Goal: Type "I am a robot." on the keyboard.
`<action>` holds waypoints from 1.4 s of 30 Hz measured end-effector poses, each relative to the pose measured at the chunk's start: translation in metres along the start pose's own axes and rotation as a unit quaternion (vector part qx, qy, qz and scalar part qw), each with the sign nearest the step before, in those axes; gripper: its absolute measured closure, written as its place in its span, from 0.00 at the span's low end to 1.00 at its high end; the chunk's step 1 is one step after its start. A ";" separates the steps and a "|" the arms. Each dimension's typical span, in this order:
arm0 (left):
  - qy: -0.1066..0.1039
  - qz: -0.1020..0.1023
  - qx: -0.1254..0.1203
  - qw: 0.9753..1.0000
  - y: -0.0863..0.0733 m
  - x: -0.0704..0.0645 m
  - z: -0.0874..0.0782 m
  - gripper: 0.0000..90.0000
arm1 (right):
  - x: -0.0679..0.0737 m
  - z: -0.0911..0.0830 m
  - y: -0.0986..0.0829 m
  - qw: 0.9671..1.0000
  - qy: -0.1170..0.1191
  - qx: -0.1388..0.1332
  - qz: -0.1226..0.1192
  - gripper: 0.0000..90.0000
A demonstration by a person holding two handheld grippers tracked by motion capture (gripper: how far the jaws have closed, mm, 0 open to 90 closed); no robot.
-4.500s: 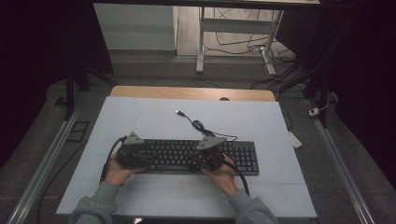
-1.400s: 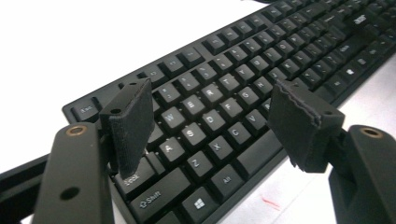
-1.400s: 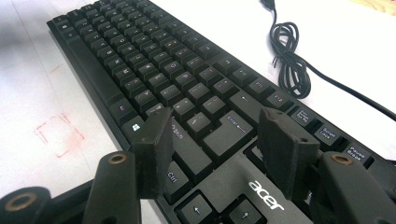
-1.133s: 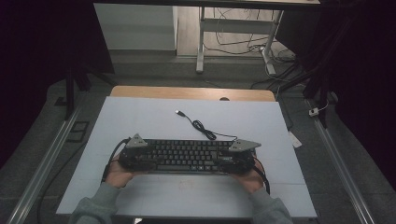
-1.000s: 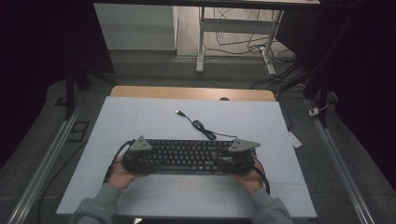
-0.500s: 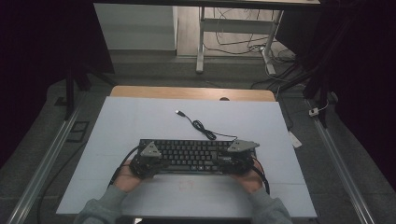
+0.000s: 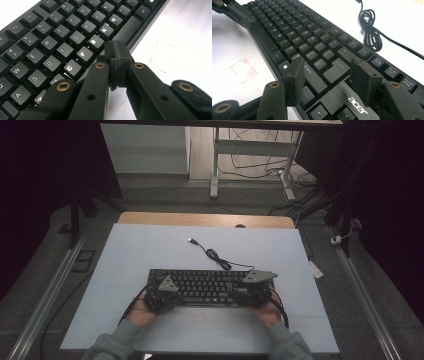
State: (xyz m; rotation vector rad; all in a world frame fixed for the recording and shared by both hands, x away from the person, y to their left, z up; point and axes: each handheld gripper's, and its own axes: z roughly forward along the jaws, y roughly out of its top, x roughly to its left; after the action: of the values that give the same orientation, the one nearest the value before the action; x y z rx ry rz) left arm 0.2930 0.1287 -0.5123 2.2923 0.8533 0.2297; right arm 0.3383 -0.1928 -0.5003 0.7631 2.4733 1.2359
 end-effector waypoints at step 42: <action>0.036 -0.055 -0.066 0.996 -0.002 0.017 -0.024 0.63 | 0.000 0.001 0.000 1.000 0.001 0.000 0.001 0.50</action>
State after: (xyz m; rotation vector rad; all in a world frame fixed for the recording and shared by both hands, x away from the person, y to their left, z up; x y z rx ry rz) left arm 0.2956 0.1532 -0.4969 2.1187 0.9693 0.3116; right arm 0.3390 -0.1924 -0.5009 0.7663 2.4732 1.2388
